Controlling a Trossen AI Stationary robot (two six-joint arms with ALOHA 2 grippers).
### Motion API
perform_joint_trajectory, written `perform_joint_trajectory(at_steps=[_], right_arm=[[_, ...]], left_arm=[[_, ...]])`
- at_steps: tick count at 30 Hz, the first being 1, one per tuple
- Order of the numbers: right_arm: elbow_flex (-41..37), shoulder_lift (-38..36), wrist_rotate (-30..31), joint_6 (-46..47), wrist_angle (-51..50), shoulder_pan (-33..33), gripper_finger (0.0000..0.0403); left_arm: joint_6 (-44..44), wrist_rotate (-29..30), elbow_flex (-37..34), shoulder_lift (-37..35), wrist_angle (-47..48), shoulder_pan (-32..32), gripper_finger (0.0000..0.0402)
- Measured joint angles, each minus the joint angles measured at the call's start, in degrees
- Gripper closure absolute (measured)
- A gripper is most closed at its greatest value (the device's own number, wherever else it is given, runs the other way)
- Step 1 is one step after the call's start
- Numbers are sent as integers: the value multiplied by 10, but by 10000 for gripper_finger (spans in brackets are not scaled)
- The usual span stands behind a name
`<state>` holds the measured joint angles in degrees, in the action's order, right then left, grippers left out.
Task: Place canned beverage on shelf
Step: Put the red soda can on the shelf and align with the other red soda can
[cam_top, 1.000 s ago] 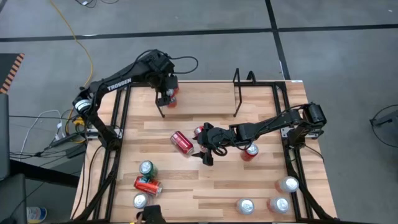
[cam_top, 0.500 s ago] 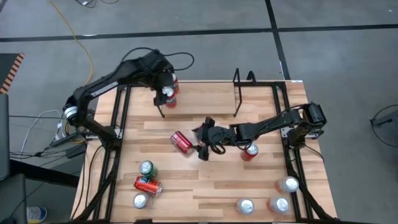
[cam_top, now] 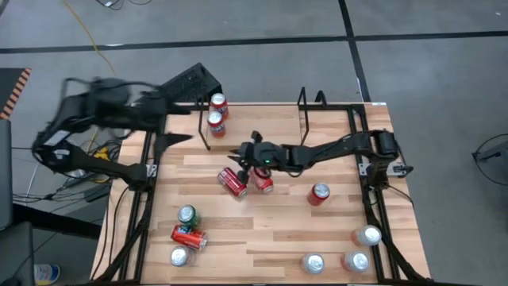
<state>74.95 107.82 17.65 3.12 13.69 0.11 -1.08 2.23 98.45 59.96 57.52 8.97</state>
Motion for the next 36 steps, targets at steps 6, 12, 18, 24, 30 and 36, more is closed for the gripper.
perform_joint_trajectory(at_steps=[6,12,18,24,30,36], right_arm=[[87,73,-12,-18,-1,-17,391],[158,128,-26,-28,-6,-42,401],[218,186,-26,-30,-45,-64,403],[236,214,-24,-22,-54,-82,403],[235,218,-23,-10,-60,-99,403],[235,218,-20,-2,-62,-108,403]], left_arm=[[-77,70,0,-70,-10,-80,61],[-92,107,-1,-99,-9,-98,61],[-87,107,-1,-105,1,-98,61],[-86,107,-1,-101,29,-98,61],[-82,105,-13,-101,35,-98,61],[-68,102,-41,-101,35,-98,61]])
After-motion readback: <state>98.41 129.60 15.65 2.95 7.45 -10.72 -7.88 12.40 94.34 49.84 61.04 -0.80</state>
